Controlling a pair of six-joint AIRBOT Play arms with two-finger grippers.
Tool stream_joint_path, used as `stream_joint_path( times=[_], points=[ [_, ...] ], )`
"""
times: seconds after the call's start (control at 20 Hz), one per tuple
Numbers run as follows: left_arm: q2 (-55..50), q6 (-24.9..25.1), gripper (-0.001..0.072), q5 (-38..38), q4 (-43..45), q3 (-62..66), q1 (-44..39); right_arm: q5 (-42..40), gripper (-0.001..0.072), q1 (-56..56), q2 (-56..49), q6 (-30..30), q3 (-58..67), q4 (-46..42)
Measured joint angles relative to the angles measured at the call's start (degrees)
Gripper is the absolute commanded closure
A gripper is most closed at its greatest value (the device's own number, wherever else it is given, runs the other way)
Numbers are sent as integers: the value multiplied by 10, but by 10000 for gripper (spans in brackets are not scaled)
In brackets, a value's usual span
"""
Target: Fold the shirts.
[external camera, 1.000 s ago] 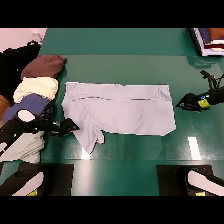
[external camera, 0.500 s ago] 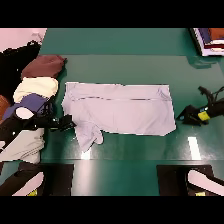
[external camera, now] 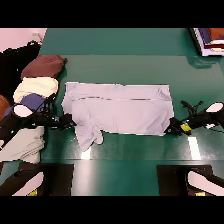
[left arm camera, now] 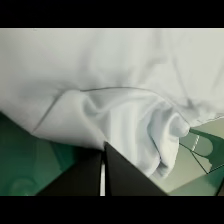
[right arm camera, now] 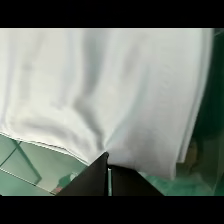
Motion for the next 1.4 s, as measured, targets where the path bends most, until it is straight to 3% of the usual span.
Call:
stream_joint_path(
  times=[0.35, 0.55, 0.7, 0.95, 1.4],
  points=[
    [103, -20, 689, -135, 114, 25, 0, 53, 703, 24, 72, -5, -6, -55],
    [198, -49, 688, -237, 131, 28, 0, 127, 703, 26, 180, -2, -6, -107],
    [223, -63, 689, -269, 133, 33, 0, 156, 703, 26, 248, 5, -6, -122],
    [186, -69, 688, -197, 133, 58, 0, 148, 703, 26, 235, 14, 22, -116],
    [-40, -29, 686, -21, 132, 179, 0, 68, 703, 28, -14, 11, 227, -79]
  ],
)
